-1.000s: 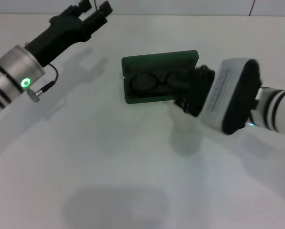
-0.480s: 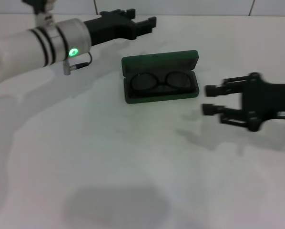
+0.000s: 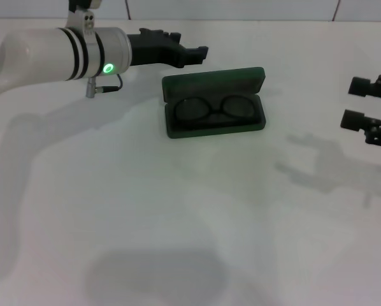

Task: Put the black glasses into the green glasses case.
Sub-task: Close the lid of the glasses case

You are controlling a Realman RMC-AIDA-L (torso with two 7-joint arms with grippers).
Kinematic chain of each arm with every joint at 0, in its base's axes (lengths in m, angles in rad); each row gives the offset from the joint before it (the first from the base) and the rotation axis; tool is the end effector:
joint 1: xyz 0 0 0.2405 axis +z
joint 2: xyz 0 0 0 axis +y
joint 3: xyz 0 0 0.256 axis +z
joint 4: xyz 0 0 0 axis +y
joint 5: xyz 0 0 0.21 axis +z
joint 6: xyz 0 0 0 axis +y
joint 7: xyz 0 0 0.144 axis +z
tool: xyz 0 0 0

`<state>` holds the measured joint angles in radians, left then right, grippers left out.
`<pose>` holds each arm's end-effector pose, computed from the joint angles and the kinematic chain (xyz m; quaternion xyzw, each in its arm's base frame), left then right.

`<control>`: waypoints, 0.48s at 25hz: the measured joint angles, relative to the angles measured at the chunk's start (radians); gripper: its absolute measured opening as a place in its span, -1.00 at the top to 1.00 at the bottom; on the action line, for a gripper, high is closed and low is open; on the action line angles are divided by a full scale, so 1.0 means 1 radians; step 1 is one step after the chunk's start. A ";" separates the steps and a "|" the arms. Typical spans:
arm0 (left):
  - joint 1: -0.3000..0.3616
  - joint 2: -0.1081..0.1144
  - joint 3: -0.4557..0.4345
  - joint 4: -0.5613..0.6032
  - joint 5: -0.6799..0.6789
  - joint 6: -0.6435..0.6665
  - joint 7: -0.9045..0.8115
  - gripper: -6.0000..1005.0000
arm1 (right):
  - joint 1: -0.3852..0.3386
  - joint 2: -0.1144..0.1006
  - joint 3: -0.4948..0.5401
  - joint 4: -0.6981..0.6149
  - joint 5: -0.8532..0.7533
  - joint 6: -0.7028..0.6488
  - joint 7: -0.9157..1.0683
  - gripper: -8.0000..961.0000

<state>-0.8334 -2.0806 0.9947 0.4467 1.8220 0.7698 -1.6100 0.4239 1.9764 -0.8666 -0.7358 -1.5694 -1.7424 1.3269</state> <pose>-0.2067 0.4470 -0.0450 -0.8938 -0.2957 -0.1558 0.2990 0.2427 0.3145 0.0601 -0.9169 0.1137 0.3597 0.1302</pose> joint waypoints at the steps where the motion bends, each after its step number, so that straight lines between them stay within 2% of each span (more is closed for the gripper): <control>1: 0.000 0.000 0.000 0.000 0.015 -0.007 -0.011 -0.41 | -0.003 0.003 0.011 0.000 0.001 -0.001 -0.007 -0.23; 2: 0.000 0.000 0.001 0.000 0.026 -0.012 -0.017 -0.41 | -0.005 0.006 0.026 0.003 0.001 -0.003 -0.011 -0.31; 6: -0.003 -0.006 0.020 0.001 0.073 -0.019 -0.029 -0.39 | -0.006 0.009 0.056 0.008 0.002 -0.006 -0.013 -0.35; 12: 0.012 -0.009 0.114 0.005 0.066 -0.015 -0.027 -0.37 | -0.008 0.009 0.059 0.013 0.002 -0.003 -0.014 -0.37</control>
<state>-0.8211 -2.0898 1.1089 0.4513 1.8876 0.7550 -1.6366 0.4162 1.9850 -0.8076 -0.7229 -1.5670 -1.7455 1.3132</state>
